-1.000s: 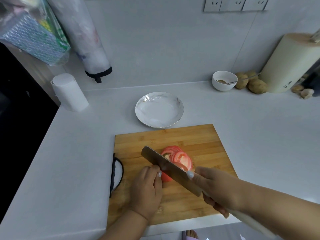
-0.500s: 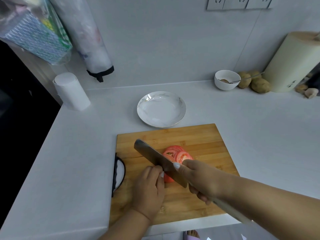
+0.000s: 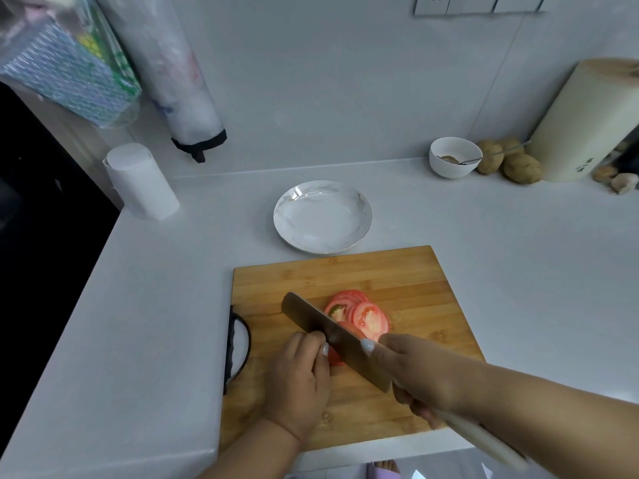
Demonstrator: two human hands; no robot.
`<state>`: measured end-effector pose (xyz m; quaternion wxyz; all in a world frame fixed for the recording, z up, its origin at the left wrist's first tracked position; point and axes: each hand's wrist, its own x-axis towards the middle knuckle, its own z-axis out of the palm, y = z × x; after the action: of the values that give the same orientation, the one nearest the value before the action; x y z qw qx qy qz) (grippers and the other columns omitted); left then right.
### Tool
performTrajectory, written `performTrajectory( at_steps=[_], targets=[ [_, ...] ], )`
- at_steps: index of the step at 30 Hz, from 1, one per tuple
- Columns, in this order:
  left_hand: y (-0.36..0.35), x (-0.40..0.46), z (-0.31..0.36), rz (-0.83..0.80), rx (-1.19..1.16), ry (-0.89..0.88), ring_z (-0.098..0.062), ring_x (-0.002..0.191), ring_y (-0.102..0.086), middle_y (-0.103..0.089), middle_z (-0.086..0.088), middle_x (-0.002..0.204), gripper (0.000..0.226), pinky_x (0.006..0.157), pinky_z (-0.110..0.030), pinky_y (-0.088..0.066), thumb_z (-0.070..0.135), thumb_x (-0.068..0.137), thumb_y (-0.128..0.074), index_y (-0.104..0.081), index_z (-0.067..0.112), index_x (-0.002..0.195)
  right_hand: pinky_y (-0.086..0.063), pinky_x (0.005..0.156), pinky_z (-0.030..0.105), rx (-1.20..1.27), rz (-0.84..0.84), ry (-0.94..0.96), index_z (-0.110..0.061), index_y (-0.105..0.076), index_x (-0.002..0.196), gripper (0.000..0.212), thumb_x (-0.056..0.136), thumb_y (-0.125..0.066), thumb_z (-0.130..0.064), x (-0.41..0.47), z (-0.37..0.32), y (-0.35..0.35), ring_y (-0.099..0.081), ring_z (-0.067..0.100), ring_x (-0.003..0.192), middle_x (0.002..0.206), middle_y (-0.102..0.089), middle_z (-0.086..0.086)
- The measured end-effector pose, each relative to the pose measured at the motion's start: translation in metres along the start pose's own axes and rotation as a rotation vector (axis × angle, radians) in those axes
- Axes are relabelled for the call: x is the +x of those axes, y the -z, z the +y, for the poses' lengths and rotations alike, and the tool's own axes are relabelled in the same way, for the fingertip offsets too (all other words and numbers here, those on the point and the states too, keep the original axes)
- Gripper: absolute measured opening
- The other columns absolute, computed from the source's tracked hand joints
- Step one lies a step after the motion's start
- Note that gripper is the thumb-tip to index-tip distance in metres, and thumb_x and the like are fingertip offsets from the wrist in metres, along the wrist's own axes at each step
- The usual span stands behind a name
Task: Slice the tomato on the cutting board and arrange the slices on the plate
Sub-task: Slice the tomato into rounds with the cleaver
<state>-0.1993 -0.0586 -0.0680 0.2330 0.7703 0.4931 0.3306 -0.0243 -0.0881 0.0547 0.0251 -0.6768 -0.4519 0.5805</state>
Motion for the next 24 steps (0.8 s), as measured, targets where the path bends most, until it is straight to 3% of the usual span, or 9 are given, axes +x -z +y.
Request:
performTrajectory(
  at_steps=[5,16,24],
  targets=[
    [0.0,-0.001,0.0,-0.008,0.012,0.017,-0.008,0.073,-0.053,-0.058,0.006,0.085,0.021,0.057,-0.025,-0.049,0.032,0.091,-0.037,-0.057,0.025,0.094,-0.049,0.058,0.031,-0.042,0.012,0.016,-0.017,-0.048,0.113,0.049,0.096,-0.031,-0.059,0.013,-0.012,-0.006,-0.046,0.011,0.046,0.077,-0.055,0.008],
    [0.0,0.001,-0.001,-0.022,0.031,0.027,-0.005,0.075,-0.05,-0.055,0.01,0.084,0.014,0.06,-0.022,-0.046,0.031,0.092,-0.039,-0.053,0.029,0.093,-0.047,0.046,0.025,-0.008,-0.028,-0.024,-0.019,-0.049,0.112,0.049,0.093,-0.034,-0.061,0.009,0.013,-0.004,-0.045,0.008,0.037,0.067,-0.053,0.005],
    [0.004,-0.002,0.001,-0.06,0.025,-0.031,-0.004,0.076,-0.052,-0.058,0.008,0.087,0.021,0.063,-0.015,-0.043,0.031,0.092,-0.039,-0.059,0.023,0.094,-0.051,0.055,0.03,-0.159,0.092,0.096,-0.013,-0.051,0.105,0.056,0.094,-0.027,-0.062,0.029,-0.005,-0.02,-0.058,0.025,0.06,0.073,-0.057,0.009]
  ],
)
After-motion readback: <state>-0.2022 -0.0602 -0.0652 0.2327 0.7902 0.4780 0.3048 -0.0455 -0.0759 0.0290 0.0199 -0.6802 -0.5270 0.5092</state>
